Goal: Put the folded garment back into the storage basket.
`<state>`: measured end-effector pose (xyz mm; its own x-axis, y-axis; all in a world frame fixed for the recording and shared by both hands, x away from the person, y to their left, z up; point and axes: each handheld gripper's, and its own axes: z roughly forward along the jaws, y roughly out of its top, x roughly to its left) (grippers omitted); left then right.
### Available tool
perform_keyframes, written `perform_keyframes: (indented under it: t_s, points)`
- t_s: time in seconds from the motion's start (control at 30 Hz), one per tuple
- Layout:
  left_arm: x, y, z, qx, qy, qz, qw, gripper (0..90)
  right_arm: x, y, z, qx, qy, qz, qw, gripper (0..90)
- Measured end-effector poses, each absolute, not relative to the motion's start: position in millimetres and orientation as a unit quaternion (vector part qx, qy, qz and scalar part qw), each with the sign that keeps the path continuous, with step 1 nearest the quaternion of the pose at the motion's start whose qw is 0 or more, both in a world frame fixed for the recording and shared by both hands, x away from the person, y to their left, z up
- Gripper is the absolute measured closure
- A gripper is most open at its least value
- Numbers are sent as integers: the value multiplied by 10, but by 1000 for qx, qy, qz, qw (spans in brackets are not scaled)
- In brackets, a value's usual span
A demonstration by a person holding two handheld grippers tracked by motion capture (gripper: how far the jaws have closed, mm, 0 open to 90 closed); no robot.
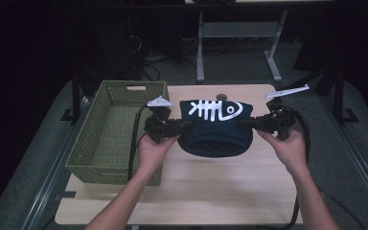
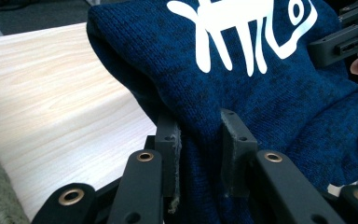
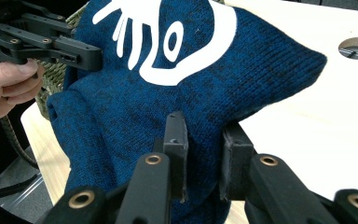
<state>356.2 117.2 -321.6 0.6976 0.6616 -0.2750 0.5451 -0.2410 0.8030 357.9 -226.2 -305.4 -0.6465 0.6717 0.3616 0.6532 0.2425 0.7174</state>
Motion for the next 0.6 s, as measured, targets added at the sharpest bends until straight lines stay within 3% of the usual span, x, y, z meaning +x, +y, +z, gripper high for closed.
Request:
perform_keyframes:
  t_s: [0.6]
  points:
    - [3562, 1371, -3146, 781, 394, 65, 481, 720, 3645, -2053, -2966, 409, 794, 449, 7, 759]
